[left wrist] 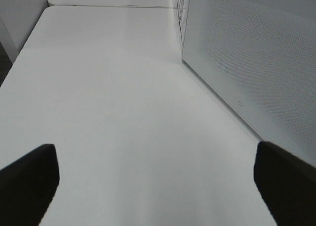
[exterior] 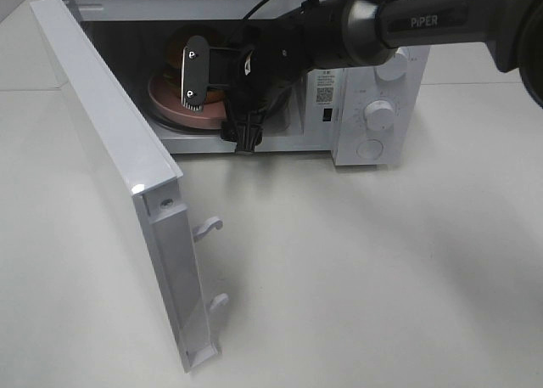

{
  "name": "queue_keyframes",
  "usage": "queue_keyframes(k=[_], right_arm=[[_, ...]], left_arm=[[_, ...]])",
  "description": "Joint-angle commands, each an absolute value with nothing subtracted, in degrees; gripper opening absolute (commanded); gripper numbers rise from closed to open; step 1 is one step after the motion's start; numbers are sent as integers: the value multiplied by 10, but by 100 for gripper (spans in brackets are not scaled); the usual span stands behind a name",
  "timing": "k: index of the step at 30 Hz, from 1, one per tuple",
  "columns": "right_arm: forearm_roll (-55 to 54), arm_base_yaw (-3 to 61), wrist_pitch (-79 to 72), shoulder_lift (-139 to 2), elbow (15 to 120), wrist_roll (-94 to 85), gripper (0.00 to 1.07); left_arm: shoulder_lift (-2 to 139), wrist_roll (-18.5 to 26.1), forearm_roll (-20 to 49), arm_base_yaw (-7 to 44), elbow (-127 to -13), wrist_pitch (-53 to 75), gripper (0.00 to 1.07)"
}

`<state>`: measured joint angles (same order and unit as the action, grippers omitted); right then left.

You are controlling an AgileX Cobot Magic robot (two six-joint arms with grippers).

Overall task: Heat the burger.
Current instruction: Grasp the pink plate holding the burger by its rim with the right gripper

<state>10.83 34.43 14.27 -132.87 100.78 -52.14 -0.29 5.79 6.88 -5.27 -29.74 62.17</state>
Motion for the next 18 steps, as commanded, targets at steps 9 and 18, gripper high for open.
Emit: queue_keyframes(k=[9,18], right_arm=[[101,341,167,-1360,1049,-533,86],[30,341,182,-1372,1051,-593,83]], left_arm=[[-10,56,73,-54,-296,615,100],[-10,56,73,-54,-296,615,100]])
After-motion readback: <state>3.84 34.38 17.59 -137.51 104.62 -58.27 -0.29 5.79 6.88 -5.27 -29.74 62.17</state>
